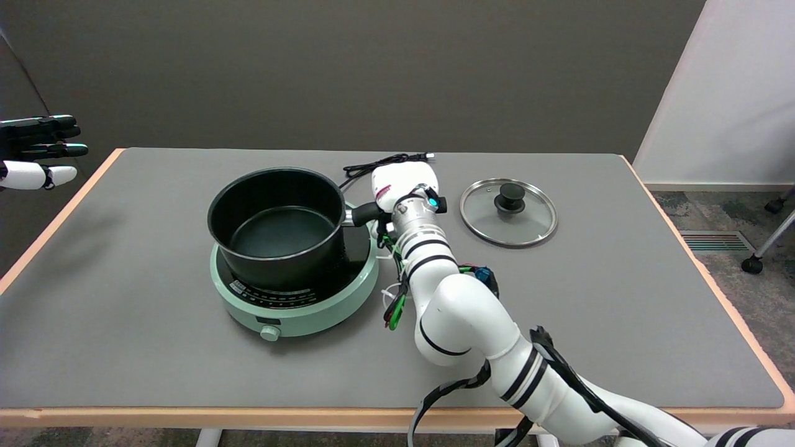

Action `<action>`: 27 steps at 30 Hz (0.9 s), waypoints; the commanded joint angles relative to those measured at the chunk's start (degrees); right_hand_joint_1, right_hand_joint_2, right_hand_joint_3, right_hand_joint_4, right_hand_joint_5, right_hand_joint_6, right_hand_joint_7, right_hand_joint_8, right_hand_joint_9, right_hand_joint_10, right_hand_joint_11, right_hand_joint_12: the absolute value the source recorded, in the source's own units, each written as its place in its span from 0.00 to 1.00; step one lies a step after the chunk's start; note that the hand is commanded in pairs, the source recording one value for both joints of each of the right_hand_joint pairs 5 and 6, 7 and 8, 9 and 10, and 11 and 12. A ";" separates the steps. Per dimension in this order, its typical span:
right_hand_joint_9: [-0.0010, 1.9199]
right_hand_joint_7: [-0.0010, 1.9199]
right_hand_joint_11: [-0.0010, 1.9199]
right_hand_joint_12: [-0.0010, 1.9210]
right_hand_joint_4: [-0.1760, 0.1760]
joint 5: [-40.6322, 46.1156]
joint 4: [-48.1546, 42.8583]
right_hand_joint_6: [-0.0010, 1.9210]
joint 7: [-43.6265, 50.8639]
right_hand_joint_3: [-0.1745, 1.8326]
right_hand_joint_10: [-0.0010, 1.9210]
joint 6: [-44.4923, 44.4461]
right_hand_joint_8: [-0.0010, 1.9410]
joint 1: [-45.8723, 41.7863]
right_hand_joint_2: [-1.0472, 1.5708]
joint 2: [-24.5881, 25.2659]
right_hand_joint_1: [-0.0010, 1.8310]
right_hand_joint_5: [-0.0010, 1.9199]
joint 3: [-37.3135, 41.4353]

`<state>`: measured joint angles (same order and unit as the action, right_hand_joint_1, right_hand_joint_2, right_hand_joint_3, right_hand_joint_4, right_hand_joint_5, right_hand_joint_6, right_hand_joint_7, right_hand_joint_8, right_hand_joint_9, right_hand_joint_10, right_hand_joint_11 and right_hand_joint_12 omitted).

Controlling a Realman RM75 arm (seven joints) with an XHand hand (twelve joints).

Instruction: Place the soup pot onto the induction stove.

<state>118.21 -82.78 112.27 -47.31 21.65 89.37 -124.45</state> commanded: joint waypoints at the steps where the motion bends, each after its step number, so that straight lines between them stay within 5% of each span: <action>1: 0.95 0.95 0.95 0.95 0.27 1.06 1.12 0.95 0.05 0.38 0.95 0.75 0.94 0.45 0.98 -0.09 0.48 0.95 -0.05; 7: 0.83 0.83 0.83 0.83 0.21 0.63 1.09 0.83 0.26 0.31 0.83 0.75 0.82 0.45 1.00 -0.20 0.47 0.83 -0.11; 13: 0.71 0.71 0.71 0.71 0.20 0.63 0.58 0.71 0.26 0.43 0.71 0.75 0.71 0.37 1.00 -0.67 0.45 0.71 -0.11; 27: 0.71 0.71 0.71 0.71 0.18 0.55 -1.10 0.71 0.42 0.48 0.71 0.75 0.70 0.26 1.00 -1.47 0.44 0.71 -0.34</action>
<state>118.85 -82.53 112.57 -46.64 21.97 88.66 -124.59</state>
